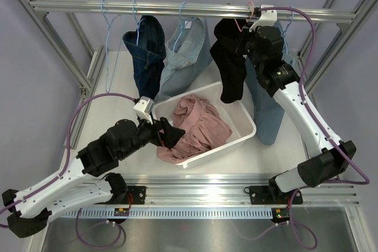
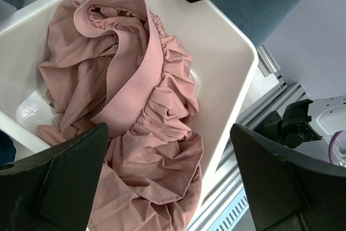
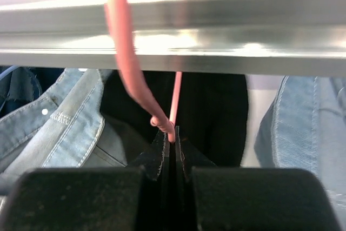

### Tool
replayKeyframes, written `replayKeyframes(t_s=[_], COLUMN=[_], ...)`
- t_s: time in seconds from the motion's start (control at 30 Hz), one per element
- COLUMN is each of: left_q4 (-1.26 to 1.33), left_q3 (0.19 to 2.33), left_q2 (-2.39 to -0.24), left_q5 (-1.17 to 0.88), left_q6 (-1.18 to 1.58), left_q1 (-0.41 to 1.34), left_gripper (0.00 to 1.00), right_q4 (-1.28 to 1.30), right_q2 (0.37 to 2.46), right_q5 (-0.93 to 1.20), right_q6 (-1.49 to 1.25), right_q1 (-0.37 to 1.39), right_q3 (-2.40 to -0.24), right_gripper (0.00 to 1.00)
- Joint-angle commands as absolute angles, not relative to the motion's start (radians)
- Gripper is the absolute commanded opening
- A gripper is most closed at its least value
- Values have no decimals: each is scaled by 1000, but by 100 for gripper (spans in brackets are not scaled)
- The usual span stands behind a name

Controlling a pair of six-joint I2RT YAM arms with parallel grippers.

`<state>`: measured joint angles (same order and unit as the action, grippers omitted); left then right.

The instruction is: Remove the skirt from the hanger

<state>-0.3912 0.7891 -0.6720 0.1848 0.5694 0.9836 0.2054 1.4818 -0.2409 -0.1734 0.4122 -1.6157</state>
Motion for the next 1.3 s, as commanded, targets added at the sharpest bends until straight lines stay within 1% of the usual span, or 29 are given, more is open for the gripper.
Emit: replayKeyframes(t_s=[0.0,0.17,0.3,0.43,0.5,0.63,0.9,1.03,1.13,1.2,1.27], left_q4=[-316,-310,-310,-310,-313,-304,-270,-262,-261,-241,-232], left_q3=[795,798,805,834,865,931,1120,1254,1333,1361,1405], left_q2=[-678,-680,-680,-690,-709,-765,-965,-1107,-1204,-1247,-1316], left_q5=[167,164,164,167,166,146,77,63,92,104,104], left_q6=[557,540,528,511,503,492,508,508,506,509,514], left_q1=[988,988,988,988,988,988,988,1000,1015,1026,1038], left_gripper=[99,99,99,99,99,99,99,99,99,97,92], right_q4=[130,193,233,273,296,336,569,693,767,793,813], right_q2=[1411,1401,1375,1342,1310,1221,999,891,827,789,755], right_q5=[-204,-137,-42,116,156,261,408,396,377,362,351], right_q6=[-65,-11,29,60,71,149,360,436,474,491,495], right_q1=[403,384,367,364,365,364,364,364,365,364,364], right_q3=[-1658,-1735,-1747,-1688,-1654,-1510,-1390,-1353,-1339,-1329,-1309], right_gripper=[0,0,0,0,0,0,0,0,0,0,0])
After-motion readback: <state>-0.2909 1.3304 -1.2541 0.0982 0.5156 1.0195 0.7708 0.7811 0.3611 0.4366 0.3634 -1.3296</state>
